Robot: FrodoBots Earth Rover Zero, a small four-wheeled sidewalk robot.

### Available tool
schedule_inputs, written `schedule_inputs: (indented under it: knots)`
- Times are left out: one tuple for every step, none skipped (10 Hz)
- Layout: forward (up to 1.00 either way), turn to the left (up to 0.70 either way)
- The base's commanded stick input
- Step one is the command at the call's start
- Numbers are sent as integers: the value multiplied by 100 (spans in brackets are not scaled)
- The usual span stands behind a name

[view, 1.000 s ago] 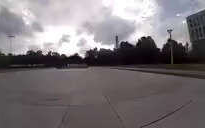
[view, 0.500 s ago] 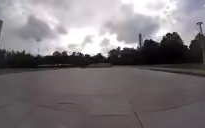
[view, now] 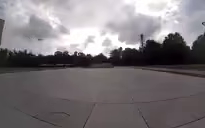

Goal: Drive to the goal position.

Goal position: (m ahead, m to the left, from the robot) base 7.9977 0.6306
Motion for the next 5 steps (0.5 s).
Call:
schedule_inputs:
  knots:
    - [70, -24]
    - [70, -35]
    - [70, -35]
    - [70, -35]
    - [70, -33]
